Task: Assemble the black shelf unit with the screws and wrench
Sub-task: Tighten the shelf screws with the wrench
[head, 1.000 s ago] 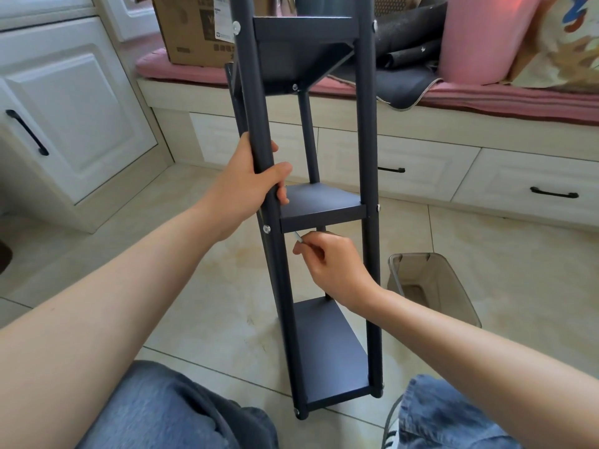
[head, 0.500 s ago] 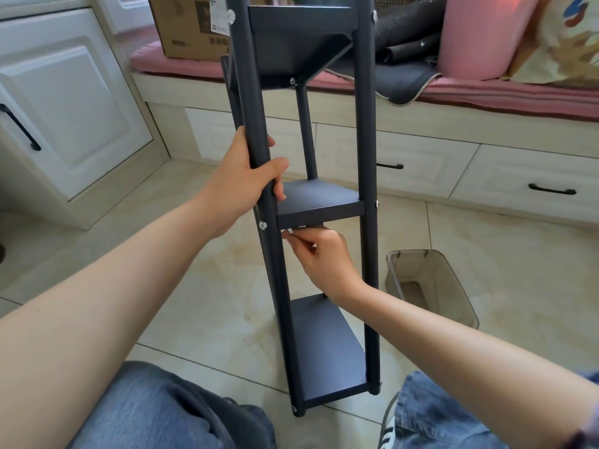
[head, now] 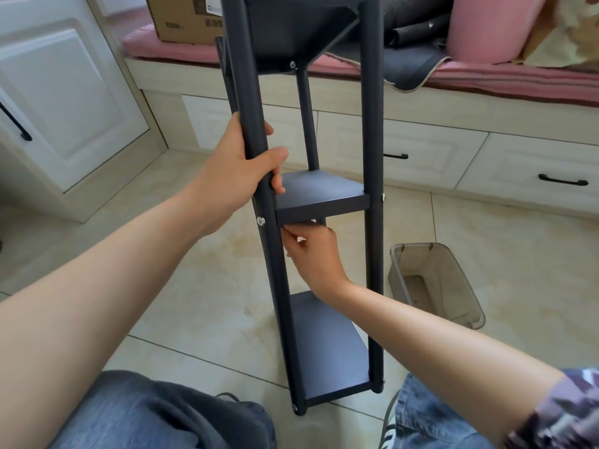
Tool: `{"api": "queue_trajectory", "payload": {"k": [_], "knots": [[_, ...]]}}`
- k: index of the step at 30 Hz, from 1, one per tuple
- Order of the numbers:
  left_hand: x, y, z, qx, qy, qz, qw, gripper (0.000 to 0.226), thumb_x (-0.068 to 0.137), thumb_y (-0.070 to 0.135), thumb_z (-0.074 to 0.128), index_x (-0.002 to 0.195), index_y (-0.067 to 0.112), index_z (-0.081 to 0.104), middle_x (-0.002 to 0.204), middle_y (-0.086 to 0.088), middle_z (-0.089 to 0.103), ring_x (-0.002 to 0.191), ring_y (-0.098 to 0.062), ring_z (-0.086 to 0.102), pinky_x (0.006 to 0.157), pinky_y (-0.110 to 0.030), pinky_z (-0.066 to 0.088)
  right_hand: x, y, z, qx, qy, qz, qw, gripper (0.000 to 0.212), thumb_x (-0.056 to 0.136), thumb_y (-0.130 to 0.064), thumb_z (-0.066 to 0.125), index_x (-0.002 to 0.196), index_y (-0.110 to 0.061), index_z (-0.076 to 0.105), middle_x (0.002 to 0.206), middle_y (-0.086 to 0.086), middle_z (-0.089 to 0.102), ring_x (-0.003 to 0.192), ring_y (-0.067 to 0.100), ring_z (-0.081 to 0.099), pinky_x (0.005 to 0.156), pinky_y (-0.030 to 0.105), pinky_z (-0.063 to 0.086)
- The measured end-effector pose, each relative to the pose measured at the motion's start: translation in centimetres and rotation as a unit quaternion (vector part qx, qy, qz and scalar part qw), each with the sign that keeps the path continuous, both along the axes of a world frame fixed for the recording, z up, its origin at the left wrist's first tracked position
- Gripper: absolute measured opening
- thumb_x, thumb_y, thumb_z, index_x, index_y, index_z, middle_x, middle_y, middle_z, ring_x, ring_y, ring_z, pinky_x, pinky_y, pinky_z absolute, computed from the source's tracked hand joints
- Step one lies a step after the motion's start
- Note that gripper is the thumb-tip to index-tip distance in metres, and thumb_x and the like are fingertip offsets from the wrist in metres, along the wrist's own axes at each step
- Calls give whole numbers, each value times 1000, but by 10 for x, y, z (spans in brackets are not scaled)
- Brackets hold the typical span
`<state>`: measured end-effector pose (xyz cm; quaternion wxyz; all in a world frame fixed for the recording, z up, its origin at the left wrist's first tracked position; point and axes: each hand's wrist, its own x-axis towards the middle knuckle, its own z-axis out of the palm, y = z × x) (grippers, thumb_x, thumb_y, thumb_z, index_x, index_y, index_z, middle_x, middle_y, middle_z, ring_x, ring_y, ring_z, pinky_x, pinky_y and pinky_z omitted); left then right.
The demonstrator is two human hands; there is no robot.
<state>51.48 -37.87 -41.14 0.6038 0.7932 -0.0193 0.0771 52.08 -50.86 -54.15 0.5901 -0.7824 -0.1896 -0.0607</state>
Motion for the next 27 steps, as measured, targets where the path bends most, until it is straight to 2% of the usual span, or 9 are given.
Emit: {"api": "queue_trajectory", "payload": {"k": [3, 5, 7, 9, 12, 16, 20, 24, 27], "knots": [[0, 0, 0, 0, 0, -4, 1000, 27, 99, 11, 58, 121, 12, 41, 66, 2, 57, 65, -18, 59, 89, -54, 57, 2, 5, -2, 7, -10, -2, 1000, 26, 94, -14, 61, 68, -12, 65, 61, 6, 55, 58, 21, 42, 62, 43, 55], [0, 0, 0, -4, 1, -5, 1000, 26, 99, 10, 58, 118, 13, 41, 65, 2, 56, 64, -19, 57, 89, -55, 56, 2, 7, 1, 10, -22, -11, 1000, 36, 92, -14, 61, 60, -28, 53, 53, -7, 46, 56, 13, 35, 55, 20, 44], [0, 0, 0, -8, 1, -5, 1000, 24, 99, 9, 58, 116, 13, 40, 65, 1, 56, 63, -20, 56, 89, -57, 56, 2, 7, 3, 15, -26, -13, 999, 37, 91, -12, 61, 62, -32, 48, 49, -13, 44, 54, 10, 35, 54, 9, 32], [0, -1, 1, -6, 1, -3, 1000, 25, 99, 9, 58, 116, 13, 40, 65, 2, 56, 63, -20, 57, 89, -57, 55, 4, 7, 1, 11, -24, -10, 1000, 31, 91, -13, 60, 63, -25, 55, 50, -10, 48, 55, 13, 37, 55, 12, 34], [0, -1, 2, -5, 3, -2, 1000, 25, 99, 10, 58, 116, 14, 40, 65, 3, 57, 64, -20, 58, 91, -57, 54, 3, 4, -1, 19, -1, 5, 1000, 24, 95, -15, 61, 72, -7, 66, 60, 6, 56, 59, 20, 42, 60, 25, 41], [-3, -1, 3, -7, 6, -3, 1000, 25, 99, 10, 57, 117, 14, 40, 67, 0, 56, 65, -21, 58, 91, -57, 54, -6, -6, 2, -8, 29, 16, 999, 27, 99, -21, 55, 80, -4, 66, 66, 7, 60, 69, 24, 57, 64, 31, 46], [-6, -2, 3, -6, 8, -8, 1000, 24, 100, 10, 57, 115, 15, 40, 64, 2, 57, 64, -19, 58, 92, -59, 53, -19, -22, 3, -47, 54, 24, 997, 25, 100, -15, 50, 84, -13, 68, 63, -23, 56, 65, 1, 52, 60, 12, 38], [-9, -2, 4, 5, 11, -9, 1000, 24, 100, 11, 57, 116, 14, 40, 63, 3, 59, 65, -20, 59, 94, -61, 51, -28, -31, 8, -32, 74, 16, 997, 23, 101, -13, 49, 96, -10, 71, 53, -21, 51, 49, 3, 44, 51, 11, 32], [-9, -3, 5, 4, 13, -3, 1000, 24, 100, 11, 57, 117, 13, 41, 65, 0, 58, 65, -21, 58, 93, -62, 51, -35, -31, 16, -28, 61, 10, 998, 24, 102, -9, 47, 102, -7, 71, 82, -12, 67, 53, -5, 50, 54, 7, 34]]}}
